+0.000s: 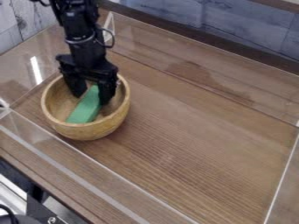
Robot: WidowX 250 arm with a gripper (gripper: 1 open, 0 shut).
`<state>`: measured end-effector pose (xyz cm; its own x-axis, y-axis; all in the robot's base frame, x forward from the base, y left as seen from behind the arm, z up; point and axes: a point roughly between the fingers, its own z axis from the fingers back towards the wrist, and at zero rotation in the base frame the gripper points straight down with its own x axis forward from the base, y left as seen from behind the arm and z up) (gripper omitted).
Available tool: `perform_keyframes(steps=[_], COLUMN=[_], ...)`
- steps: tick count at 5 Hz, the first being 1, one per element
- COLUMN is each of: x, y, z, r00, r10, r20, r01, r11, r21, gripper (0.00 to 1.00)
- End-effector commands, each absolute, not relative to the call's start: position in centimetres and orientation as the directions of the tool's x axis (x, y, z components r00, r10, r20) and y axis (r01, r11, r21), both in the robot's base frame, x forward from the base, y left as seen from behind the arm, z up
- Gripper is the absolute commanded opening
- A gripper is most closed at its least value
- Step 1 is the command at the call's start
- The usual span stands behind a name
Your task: Move green object from inside the wooden bowl to the table next to it
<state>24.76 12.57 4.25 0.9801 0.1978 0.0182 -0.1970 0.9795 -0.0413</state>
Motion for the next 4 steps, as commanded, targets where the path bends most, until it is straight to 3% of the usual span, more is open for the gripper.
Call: perform_keyframes(steps=[1, 4], x=[25.9, 27.6], y=[14.1, 17.2], z=[6.4, 7.5], r00=[0.972, 0.936], r10=[0.224, 0.349], r20=[0.07, 0.049], r01=[-0.222, -0.347], r11=[0.975, 0.937], r21=[-0.032, -0.035], gripper=[1.0, 1.0])
